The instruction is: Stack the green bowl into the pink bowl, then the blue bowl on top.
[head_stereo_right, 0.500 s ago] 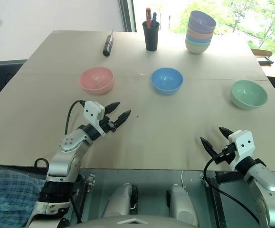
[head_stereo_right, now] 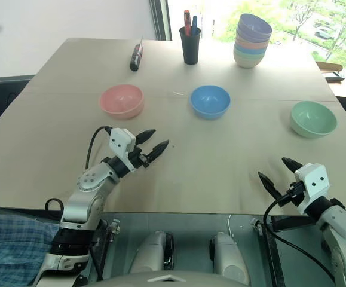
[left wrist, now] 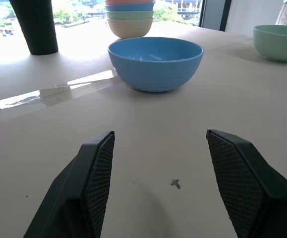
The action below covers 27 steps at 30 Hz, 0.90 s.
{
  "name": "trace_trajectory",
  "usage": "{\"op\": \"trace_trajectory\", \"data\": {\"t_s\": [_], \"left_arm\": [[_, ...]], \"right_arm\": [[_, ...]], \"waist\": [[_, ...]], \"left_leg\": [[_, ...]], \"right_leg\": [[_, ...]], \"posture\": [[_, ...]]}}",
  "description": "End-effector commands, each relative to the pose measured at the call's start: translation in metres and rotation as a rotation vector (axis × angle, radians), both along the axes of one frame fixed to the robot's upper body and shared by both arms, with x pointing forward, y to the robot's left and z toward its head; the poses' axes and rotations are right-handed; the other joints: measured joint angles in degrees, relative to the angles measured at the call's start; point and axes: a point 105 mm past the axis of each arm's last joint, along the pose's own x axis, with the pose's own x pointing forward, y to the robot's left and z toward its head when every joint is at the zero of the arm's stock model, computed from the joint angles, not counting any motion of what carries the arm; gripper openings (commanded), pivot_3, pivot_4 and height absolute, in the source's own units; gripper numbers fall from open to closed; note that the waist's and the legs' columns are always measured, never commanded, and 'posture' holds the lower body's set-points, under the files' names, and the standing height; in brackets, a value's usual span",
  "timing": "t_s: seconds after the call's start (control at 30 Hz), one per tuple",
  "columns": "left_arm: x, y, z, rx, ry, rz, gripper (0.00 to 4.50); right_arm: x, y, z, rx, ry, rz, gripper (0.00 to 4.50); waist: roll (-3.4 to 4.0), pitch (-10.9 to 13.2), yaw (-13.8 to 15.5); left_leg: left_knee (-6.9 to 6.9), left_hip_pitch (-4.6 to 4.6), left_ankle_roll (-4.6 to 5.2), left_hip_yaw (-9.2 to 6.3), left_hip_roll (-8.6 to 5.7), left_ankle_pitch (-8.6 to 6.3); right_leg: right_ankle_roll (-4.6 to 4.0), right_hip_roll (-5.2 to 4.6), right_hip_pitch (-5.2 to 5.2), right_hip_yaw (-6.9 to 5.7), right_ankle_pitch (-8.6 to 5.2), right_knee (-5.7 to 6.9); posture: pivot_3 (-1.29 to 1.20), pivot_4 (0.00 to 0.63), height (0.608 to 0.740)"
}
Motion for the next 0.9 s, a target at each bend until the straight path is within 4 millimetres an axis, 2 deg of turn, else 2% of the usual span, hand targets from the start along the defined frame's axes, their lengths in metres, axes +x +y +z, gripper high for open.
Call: {"op": "trace_trajectory", "data": {"t_s": [0.03, 0.4, 0.5, 0.73, 0.9], "left_arm": [[-0.003, -0.006, 0.019, -0.004, -0.070, -0.027, 3.11], [-0.005, -0.009, 0.018, -0.004, -0.067, -0.038, 3.11], [-0.004, -0.010, 0.019, 0.001, -0.074, -0.036, 3.11], [0.022, 0.005, 0.020, 0.125, -0.090, 0.141, 3.11], [0.045, 0.022, 0.039, 0.316, -0.216, 0.284, 3.11]], "right_arm": [[0.000, -0.005, 0.010, -0.019, -0.041, 0.004, 4.26], [0.002, -0.001, 0.013, -0.021, -0.057, 0.024, 4.26], [0.004, 0.005, 0.019, -0.005, -0.078, 0.053, 4.26], [-0.008, 0.034, 0.049, 0.111, -0.142, 0.241, 4.26], [-0.014, 0.053, 0.069, 0.170, -0.171, 0.337, 4.26]], "waist": [[0.00, 0.00, 0.03], [0.01, -0.01, 0.04], [0.01, -0.01, 0.03], [0.01, -0.01, 0.14], [0.00, -0.01, 0.26]], "left_leg": [[0.00, 0.00, 0.00, 0.00, 0.00, 0.00], [0.00, 0.00, 0.00, 0.00, 0.00, 0.00], [0.00, 0.00, 0.00, -0.01, 0.00, 0.00], [0.01, 0.01, 0.00, -0.04, 0.00, 0.00], [0.02, 0.00, 0.00, -0.07, 0.00, 0.00]], "right_leg": [[0.00, 0.00, 0.00, 0.00, 0.00, 0.00], [0.00, 0.00, 0.00, 0.00, 0.00, 0.00], [0.00, 0.00, 0.00, 0.00, 0.00, 0.00], [0.00, 0.01, 0.02, -0.02, 0.00, 0.01], [0.00, 0.02, 0.04, -0.05, 0.00, 0.00]], "posture": [[0.00, 0.150, 0.740], [0.00, 0.150, 0.740], [0.00, 0.150, 0.740], [0.00, 0.150, 0.740], [0.00, 0.150, 0.740]]}}
